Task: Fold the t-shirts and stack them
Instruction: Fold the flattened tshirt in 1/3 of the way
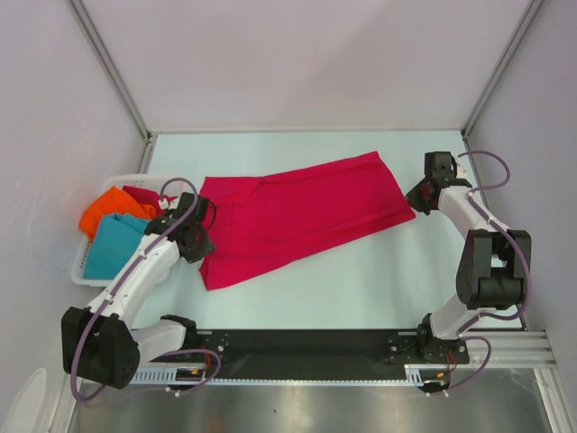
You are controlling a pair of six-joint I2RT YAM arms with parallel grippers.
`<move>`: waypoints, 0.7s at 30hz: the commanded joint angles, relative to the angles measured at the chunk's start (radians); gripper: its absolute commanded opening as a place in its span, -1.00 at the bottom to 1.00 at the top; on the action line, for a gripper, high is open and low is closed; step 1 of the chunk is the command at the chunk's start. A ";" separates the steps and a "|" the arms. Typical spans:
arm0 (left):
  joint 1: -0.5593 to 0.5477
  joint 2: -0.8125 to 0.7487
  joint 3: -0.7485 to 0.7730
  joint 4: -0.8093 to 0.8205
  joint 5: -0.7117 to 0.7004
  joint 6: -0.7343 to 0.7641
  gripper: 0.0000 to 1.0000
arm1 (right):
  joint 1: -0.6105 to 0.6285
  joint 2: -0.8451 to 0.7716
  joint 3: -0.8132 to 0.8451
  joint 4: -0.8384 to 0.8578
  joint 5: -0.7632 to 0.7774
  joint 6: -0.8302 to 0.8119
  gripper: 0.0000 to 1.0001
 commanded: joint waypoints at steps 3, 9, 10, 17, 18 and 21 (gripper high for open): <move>0.000 0.000 0.025 0.028 0.027 0.016 -0.22 | 0.001 0.014 0.033 0.011 -0.011 -0.015 -1.00; -0.002 0.033 0.037 0.053 0.036 0.015 -0.22 | 0.004 0.060 0.090 0.007 -0.012 -0.021 -1.00; -0.002 0.045 0.038 0.060 0.036 0.015 -0.22 | 0.004 0.073 0.099 0.005 -0.012 -0.023 -1.00; -0.002 0.143 0.087 0.102 0.039 0.015 -0.22 | 0.010 0.201 0.259 -0.038 -0.007 -0.029 -1.00; -0.002 0.152 0.094 0.103 0.038 0.018 -0.22 | 0.010 0.211 0.300 -0.049 -0.003 -0.027 -1.00; -0.002 0.174 0.112 0.106 0.027 0.016 -0.22 | 0.010 0.239 0.329 -0.044 0.002 -0.023 -1.00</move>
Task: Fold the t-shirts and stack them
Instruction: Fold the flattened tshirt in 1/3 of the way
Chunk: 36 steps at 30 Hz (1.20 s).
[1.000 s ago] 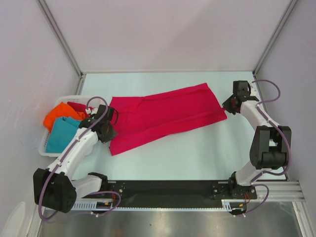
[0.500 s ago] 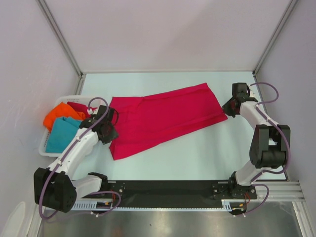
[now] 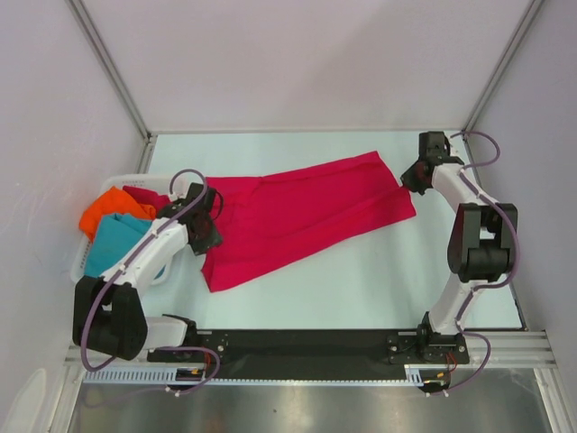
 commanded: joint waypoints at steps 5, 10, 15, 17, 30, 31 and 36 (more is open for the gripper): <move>-0.002 0.051 0.083 0.039 -0.004 0.015 -0.22 | 0.004 0.117 0.155 -0.050 -0.008 -0.020 -1.00; -0.002 0.058 0.091 0.042 -0.007 0.018 -0.23 | 0.005 0.173 0.152 -0.050 -0.045 -0.026 -0.86; -0.002 0.062 0.094 0.044 -0.004 0.023 -0.23 | 0.005 0.210 0.174 -0.066 -0.088 -0.041 -0.58; -0.002 0.056 0.089 0.042 -0.004 0.023 -0.23 | 0.005 0.207 0.174 -0.074 -0.083 -0.050 -0.53; -0.014 -0.001 -0.030 0.071 0.015 0.006 -0.23 | 0.005 0.112 0.140 -0.089 -0.028 -0.086 -0.47; -0.016 -0.007 -0.046 0.071 0.013 0.003 -0.23 | 0.005 0.102 0.125 -0.088 -0.019 -0.083 -0.47; -0.045 -0.047 -0.086 0.075 0.018 -0.012 -0.23 | 0.005 0.046 0.068 -0.070 -0.011 -0.084 -0.46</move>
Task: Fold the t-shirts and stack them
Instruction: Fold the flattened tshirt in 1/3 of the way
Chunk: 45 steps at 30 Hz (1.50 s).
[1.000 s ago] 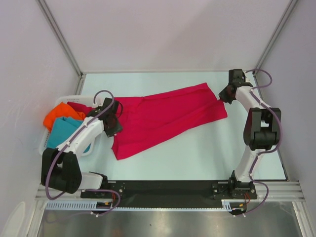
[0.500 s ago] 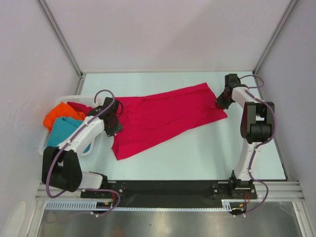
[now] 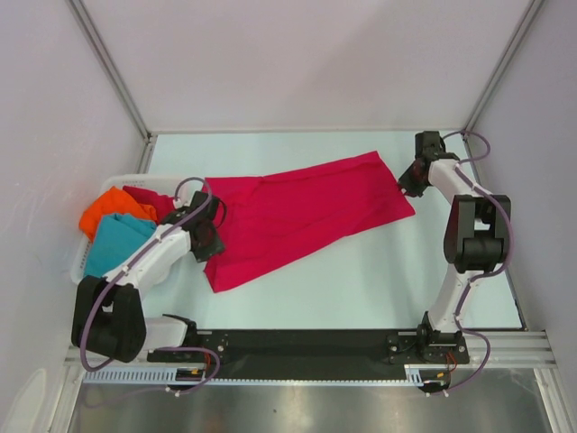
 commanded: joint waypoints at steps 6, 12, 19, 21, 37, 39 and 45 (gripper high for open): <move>-0.051 -0.069 -0.065 0.023 0.005 -0.037 -0.24 | 0.002 -0.093 -0.105 0.028 0.034 -0.011 -0.47; -0.051 -0.070 -0.106 0.036 0.002 -0.039 -0.24 | -0.008 -0.104 -0.140 0.036 0.034 -0.015 -0.48; -0.054 -0.055 -0.141 0.077 0.028 -0.043 -0.31 | -0.019 -0.136 -0.150 0.028 0.037 -0.026 -0.49; -0.054 -0.052 -0.157 0.102 0.048 -0.043 -0.52 | -0.025 -0.146 -0.153 0.025 0.038 -0.029 -0.49; -0.054 -0.150 -0.183 0.042 -0.009 -0.100 -1.00 | -0.045 -0.166 -0.180 0.031 0.034 -0.034 -0.52; -0.054 -0.172 -0.160 0.013 -0.030 -0.106 -1.00 | -0.044 -0.159 -0.183 0.034 0.026 -0.029 -0.53; -0.054 -0.268 -0.145 -0.073 -0.057 -0.132 -1.00 | -0.037 -0.147 -0.182 0.042 0.017 -0.026 -0.53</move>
